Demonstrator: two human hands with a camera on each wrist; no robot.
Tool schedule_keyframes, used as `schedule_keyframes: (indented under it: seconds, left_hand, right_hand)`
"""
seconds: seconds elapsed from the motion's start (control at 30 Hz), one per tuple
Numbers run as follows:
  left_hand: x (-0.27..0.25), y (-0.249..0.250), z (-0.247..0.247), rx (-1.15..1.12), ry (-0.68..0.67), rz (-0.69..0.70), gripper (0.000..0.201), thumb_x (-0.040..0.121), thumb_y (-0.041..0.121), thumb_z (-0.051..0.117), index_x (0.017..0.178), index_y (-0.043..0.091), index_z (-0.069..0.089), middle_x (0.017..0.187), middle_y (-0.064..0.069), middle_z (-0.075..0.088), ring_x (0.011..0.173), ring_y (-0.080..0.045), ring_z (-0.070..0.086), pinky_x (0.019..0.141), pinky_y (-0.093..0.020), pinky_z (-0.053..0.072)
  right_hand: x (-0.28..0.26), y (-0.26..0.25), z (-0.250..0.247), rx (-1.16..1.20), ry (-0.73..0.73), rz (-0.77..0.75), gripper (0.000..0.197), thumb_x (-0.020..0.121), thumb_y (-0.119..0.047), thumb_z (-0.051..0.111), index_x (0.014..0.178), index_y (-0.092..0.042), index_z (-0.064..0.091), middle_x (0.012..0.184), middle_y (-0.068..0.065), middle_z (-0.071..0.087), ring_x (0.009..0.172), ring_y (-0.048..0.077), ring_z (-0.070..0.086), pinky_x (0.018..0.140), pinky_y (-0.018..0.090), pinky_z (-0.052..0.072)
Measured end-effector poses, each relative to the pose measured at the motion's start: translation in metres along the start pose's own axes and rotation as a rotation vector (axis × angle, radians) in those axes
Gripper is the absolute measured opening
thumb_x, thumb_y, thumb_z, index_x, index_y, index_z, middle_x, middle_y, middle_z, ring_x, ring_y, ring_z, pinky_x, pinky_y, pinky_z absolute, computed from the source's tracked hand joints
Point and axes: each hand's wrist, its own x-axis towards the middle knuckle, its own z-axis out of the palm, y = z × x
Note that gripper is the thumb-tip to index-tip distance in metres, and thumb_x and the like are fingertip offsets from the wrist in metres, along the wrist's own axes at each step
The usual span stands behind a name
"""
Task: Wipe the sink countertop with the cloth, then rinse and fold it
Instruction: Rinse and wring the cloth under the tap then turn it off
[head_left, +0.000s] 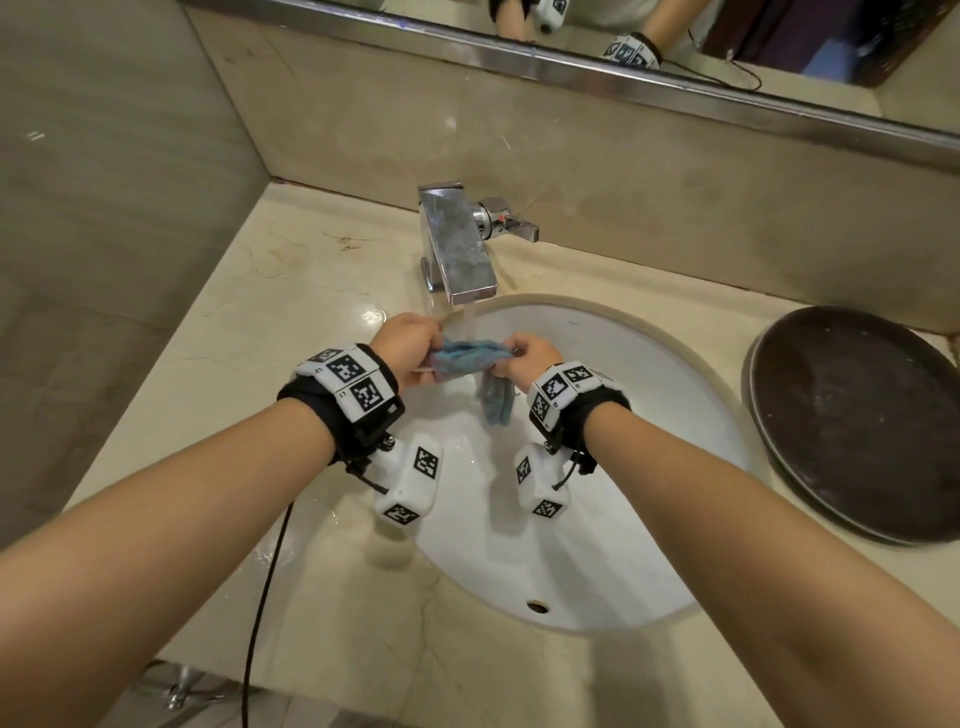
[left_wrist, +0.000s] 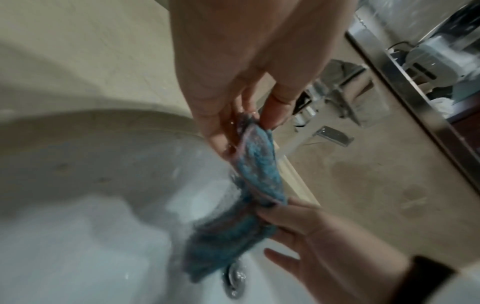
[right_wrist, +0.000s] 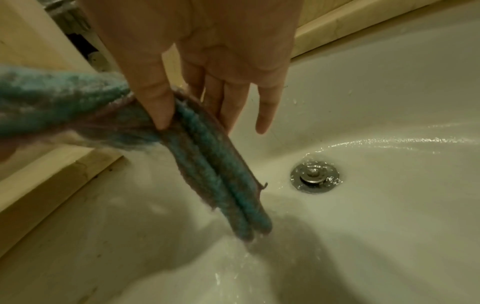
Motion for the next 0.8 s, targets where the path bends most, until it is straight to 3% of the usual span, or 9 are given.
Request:
schedule_keyframes:
  seconds: [0.07,0.13,0.27,0.33,0.43,0.5,0.6,0.7,0.8]
  left_hand:
    - [0.004,-0.008,-0.003,0.12,0.012,-0.052,0.017,0.089,-0.001,0.047,0.094,0.01,0.058,0.092,-0.008,0.059,0.077,-0.017,0.056,0.055,-0.024,0.047]
    - [0.007,-0.015,-0.001,0.254,0.017,-0.031,0.027,0.089,0.006,0.054,0.115,0.005,0.058,0.102,-0.008,0.055,0.091,-0.019,0.053,0.061,-0.023,0.042]
    - [0.008,-0.015,0.01,0.363,0.014,0.174,0.043,0.084,0.0,0.06,0.126,0.0,0.051,0.122,-0.016,0.056,0.117,-0.028,0.053,0.094,-0.033,0.044]
    - [0.005,-0.013,0.015,0.365,-0.067,0.243,0.056,0.077,-0.007,0.064,0.129,0.003,0.046,0.121,-0.011,0.055,0.118,-0.027,0.052,0.1,-0.036,0.042]
    - [0.003,-0.012,0.02,0.341,-0.156,0.284,0.04,0.075,-0.007,0.068,0.1,0.022,0.056,0.09,-0.003,0.062,0.083,-0.012,0.067,0.072,-0.026,0.056]
    - [0.001,-0.012,0.022,0.338,-0.212,0.298,0.027,0.079,-0.003,0.067,0.08,0.022,0.056,0.071,-0.004,0.06,0.054,-0.003,0.062,0.047,-0.013,0.05]
    - [0.001,-0.014,0.024,0.375,-0.293,0.27,0.011,0.082,0.001,0.066,0.083,0.01,0.06,0.072,-0.007,0.059,0.057,-0.008,0.059,0.048,-0.01,0.049]
    - [0.002,-0.016,0.026,0.322,-0.268,0.257,0.02,0.079,-0.001,0.068,0.094,0.009,0.058,0.075,-0.01,0.058,0.065,-0.018,0.056,0.05,-0.016,0.049]
    - [0.001,-0.017,0.025,0.34,-0.251,0.234,0.027,0.079,0.001,0.069,0.102,0.006,0.055,0.067,-0.018,0.054,0.053,-0.022,0.048,0.043,-0.021,0.04]
  right_hand:
    - [-0.003,-0.004,-0.005,0.03,-0.008,-0.028,0.021,0.087,-0.002,0.054,0.074,-0.018,0.051,0.064,0.005,0.057,0.06,0.02,0.055,0.048,0.02,0.042]
    - [-0.005,-0.01,-0.008,0.057,-0.024,-0.066,0.019,0.085,0.0,0.053,0.078,-0.017,0.053,0.069,0.013,0.058,0.067,0.023,0.055,0.052,0.022,0.042]
    - [-0.005,-0.021,-0.008,0.079,-0.059,-0.123,0.025,0.084,0.009,0.048,0.093,-0.011,0.06,0.068,0.007,0.054,0.058,0.019,0.05,0.043,0.017,0.041]
    - [-0.006,-0.025,-0.009,0.064,-0.079,-0.161,0.027,0.083,0.011,0.048,0.095,-0.009,0.062,0.076,0.007,0.055,0.063,0.017,0.05,0.048,0.018,0.041]
    - [-0.006,-0.031,-0.013,0.06,-0.106,-0.23,0.033,0.078,0.016,0.05,0.075,-0.016,0.057,0.071,0.005,0.054,0.066,0.017,0.05,0.055,0.022,0.043]
    - [-0.005,-0.032,-0.016,0.063,-0.136,-0.248,0.034,0.075,0.018,0.048,0.086,-0.009,0.065,0.079,0.008,0.06,0.072,0.016,0.055,0.061,0.019,0.047]
    - [-0.008,-0.03,-0.02,0.255,-0.212,-0.229,0.041,0.072,0.025,0.037,0.078,-0.003,0.065,0.085,0.012,0.063,0.084,0.024,0.06,0.078,0.03,0.053]
    - [-0.011,-0.033,-0.023,0.493,-0.224,-0.194,0.048,0.072,0.03,0.029,0.074,-0.005,0.061,0.08,0.011,0.059,0.076,0.021,0.059,0.066,0.022,0.054]
    - [-0.007,-0.034,-0.026,0.639,-0.161,-0.159,0.044,0.076,0.029,0.032,0.077,-0.005,0.059,0.084,0.012,0.057,0.076,0.02,0.056,0.067,0.027,0.05]
